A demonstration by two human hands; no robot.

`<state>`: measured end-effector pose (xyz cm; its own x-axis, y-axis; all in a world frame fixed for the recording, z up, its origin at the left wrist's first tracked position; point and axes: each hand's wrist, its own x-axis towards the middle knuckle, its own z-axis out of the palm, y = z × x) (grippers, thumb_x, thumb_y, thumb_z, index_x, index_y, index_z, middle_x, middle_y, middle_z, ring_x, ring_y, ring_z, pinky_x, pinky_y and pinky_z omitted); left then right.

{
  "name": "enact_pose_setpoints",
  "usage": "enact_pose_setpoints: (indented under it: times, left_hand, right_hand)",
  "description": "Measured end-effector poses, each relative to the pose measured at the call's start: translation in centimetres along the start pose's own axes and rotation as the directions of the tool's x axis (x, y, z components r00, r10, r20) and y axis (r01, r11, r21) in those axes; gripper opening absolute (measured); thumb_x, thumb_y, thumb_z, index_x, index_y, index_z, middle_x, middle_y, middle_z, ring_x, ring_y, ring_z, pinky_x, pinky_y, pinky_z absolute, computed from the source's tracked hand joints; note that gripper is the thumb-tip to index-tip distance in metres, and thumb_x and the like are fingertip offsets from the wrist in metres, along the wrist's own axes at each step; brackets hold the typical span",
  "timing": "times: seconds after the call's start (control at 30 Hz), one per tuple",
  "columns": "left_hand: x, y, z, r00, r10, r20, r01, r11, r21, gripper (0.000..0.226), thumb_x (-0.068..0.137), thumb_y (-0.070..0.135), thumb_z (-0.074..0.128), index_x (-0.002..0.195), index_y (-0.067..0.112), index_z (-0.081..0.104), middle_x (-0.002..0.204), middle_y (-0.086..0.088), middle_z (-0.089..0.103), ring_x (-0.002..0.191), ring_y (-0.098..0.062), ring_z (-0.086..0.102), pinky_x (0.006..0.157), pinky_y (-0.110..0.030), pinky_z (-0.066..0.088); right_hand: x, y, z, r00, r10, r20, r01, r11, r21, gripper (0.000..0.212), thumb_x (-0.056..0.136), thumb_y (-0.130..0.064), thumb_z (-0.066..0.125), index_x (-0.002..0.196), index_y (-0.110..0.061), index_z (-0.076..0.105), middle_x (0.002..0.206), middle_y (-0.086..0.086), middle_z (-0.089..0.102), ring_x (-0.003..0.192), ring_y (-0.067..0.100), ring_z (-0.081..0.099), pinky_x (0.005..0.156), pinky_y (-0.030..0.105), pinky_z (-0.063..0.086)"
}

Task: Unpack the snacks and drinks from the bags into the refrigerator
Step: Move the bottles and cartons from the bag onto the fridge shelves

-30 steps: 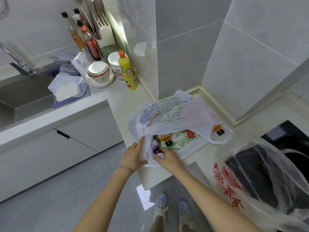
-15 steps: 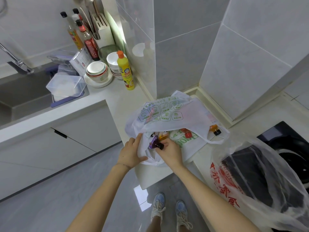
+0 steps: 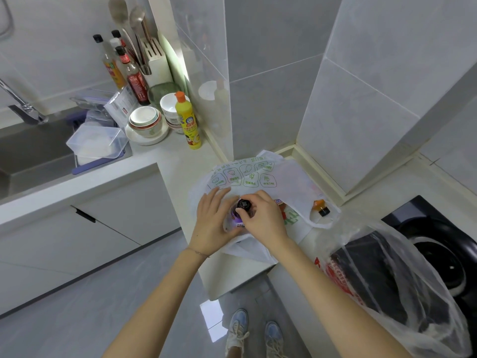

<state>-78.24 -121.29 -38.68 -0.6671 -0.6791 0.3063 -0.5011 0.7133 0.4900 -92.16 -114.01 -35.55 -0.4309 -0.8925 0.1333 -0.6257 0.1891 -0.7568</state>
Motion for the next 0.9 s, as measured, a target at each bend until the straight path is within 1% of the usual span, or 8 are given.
enact_pose_setpoints:
  times: [0.1, 0.23, 0.3, 0.37, 0.47, 0.63, 0.77, 0.9]
  left_hand:
    - [0.1, 0.5, 0.8, 0.987, -0.099, 0.128, 0.106, 0.993, -0.046, 0.077, 0.073, 0.068, 0.052, 0.134, 0.022, 0.050, 0.140, 0.007, 0.048, 0.145, -0.022, 0.022, 0.117, -0.049, 0.015]
    - [-0.5, 0.2, 1.2, 0.967, -0.141, 0.213, 0.151, 0.988, -0.033, 0.076, 0.071, 0.055, 0.074, 0.134, 0.023, 0.047, 0.138, 0.008, 0.050, 0.146, -0.019, 0.019, 0.120, -0.043, 0.008]
    - [-0.9, 0.0, 1.2, 0.958, -0.173, 0.228, 0.191, 0.980, -0.058, 0.076, 0.070, 0.050, 0.079, 0.134, 0.024, 0.049, 0.136, 0.009, 0.052, 0.144, -0.019, 0.024, 0.118, -0.040, 0.009]
    - [-1.1, -0.3, 1.0, 0.957, -0.192, 0.217, 0.215, 0.973, -0.086, 0.071, 0.065, 0.047, 0.082, 0.127, 0.028, 0.053, 0.121, 0.013, 0.056, 0.131, -0.021, 0.041, 0.113, -0.039, 0.023]
    - [-1.1, -0.9, 0.3, 0.960, -0.203, 0.192, 0.234, 0.960, -0.154, 0.066, 0.057, 0.050, 0.080, 0.115, 0.032, 0.054, 0.102, 0.013, 0.056, 0.100, -0.014, 0.054, 0.090, -0.038, 0.046]
    - [-1.4, -2.4, -0.7, 0.945, -0.279, 0.173, 0.313, 0.923, -0.225, 0.071, 0.060, 0.060, 0.074, 0.121, 0.030, 0.053, 0.108, 0.009, 0.060, 0.101, -0.014, 0.055, 0.090, -0.038, 0.047]
    - [-1.9, -2.8, -1.2, 0.914, -0.362, 0.184, 0.402, 0.871, -0.283, 0.074, 0.060, 0.064, 0.070, 0.124, 0.032, 0.052, 0.115, 0.011, 0.062, 0.106, -0.010, 0.057, 0.095, -0.033, 0.047]
    - [-2.5, -2.3, -1.2, 0.907, -0.356, 0.224, 0.415, 0.848, -0.329, 0.069, 0.063, 0.062, 0.071, 0.124, 0.047, 0.042, 0.119, 0.014, 0.060, 0.110, -0.008, 0.056, 0.096, -0.026, 0.045]
  right_hand:
    - [-0.4, 0.1, -0.3, 0.998, -0.044, 0.036, 0.043, 0.998, 0.038, 0.030, 0.084, -0.017, 0.069, 0.114, -0.014, 0.068, 0.106, 0.001, 0.059, 0.091, 0.016, 0.060, 0.082, 0.021, 0.047]
    - [-0.6, 0.9, -0.5, 0.991, -0.087, 0.103, 0.074, 0.989, 0.129, 0.035, 0.082, -0.022, 0.074, 0.115, -0.013, 0.067, 0.107, 0.000, 0.059, 0.095, 0.014, 0.061, 0.086, 0.023, 0.050]
    - [-0.7, 1.4, -0.5, 0.996, -0.041, 0.079, 0.025, 0.982, 0.187, 0.039, 0.081, -0.027, 0.076, 0.116, -0.012, 0.066, 0.105, -0.003, 0.059, 0.095, 0.011, 0.061, 0.086, 0.020, 0.050]
    - [-0.8, 2.5, -0.4, 0.997, 0.078, 0.000, -0.076, 0.970, 0.231, 0.036, 0.082, -0.028, 0.076, 0.112, -0.011, 0.067, 0.101, -0.003, 0.061, 0.092, 0.010, 0.061, 0.085, 0.022, 0.051]
    - [-1.2, 5.0, 0.0, 0.972, 0.233, -0.036, -0.222, 0.954, 0.201, 0.028, 0.084, -0.032, 0.073, 0.102, -0.012, 0.069, 0.094, -0.004, 0.066, 0.088, 0.011, 0.063, 0.083, 0.033, 0.054]
    - [-2.5, 7.9, 1.7, 0.914, 0.371, 0.165, -0.375, 0.927, -0.010, 0.035, 0.088, -0.043, 0.064, 0.085, -0.009, 0.072, 0.083, 0.005, 0.072, 0.080, 0.023, 0.066, 0.072, 0.039, 0.054]
    - [-2.4, 8.3, 3.2, 0.898, 0.401, 0.181, -0.404, 0.914, -0.016, 0.030, 0.092, -0.038, 0.059, 0.076, -0.014, 0.067, 0.073, 0.002, 0.066, 0.072, 0.023, 0.061, 0.062, 0.033, 0.047]
    - [-1.7, 8.4, 4.6, 0.889, 0.416, 0.190, -0.426, 0.905, 0.012, 0.035, 0.096, -0.040, 0.054, 0.082, -0.010, 0.065, 0.072, 0.000, 0.063, 0.068, 0.019, 0.059, 0.053, 0.026, 0.039]
